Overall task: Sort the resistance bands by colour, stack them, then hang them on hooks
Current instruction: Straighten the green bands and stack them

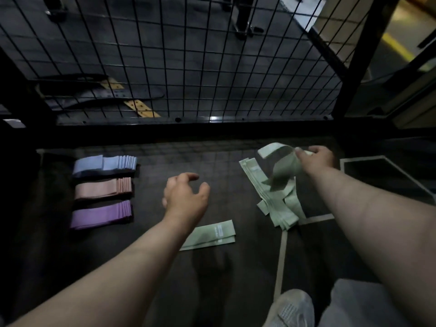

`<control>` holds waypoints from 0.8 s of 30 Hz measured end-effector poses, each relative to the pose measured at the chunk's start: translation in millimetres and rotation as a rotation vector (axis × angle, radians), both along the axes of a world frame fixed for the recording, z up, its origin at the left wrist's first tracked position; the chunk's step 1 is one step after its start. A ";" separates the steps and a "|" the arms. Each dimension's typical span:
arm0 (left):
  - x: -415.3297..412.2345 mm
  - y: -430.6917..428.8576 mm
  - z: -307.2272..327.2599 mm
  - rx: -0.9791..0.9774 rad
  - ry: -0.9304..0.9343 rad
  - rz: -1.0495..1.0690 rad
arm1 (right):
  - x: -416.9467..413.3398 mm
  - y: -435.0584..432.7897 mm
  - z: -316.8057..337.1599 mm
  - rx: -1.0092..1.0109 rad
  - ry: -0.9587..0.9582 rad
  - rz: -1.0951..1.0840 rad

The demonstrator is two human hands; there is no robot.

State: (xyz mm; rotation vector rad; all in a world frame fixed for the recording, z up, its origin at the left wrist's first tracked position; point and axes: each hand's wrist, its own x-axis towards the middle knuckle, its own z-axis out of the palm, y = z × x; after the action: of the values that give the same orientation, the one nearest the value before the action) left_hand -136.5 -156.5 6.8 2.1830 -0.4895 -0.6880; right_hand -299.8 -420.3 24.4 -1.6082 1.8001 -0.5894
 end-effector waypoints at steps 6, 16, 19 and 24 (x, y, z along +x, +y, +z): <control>-2.1 -3.6 39.0 -0.028 -0.002 -0.133 | 4.4 9.8 24.2 -0.004 0.004 0.116; 5.7 6.7 155.7 -0.183 0.091 -0.334 | 40.9 71.3 137.4 0.238 -0.354 0.584; 7.0 20.6 192.6 -0.257 0.186 -0.341 | 45.9 110.1 170.8 0.285 -0.480 0.697; 4.5 54.3 226.6 -0.346 0.394 -0.256 | 43.5 186.1 216.2 0.155 -0.547 0.839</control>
State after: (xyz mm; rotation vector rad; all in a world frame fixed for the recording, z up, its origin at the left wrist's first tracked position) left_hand -132.0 -102.3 233.5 1.6259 -0.6300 -1.0594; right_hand -256.3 -234.2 240.6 -1.6907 0.6621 -0.4095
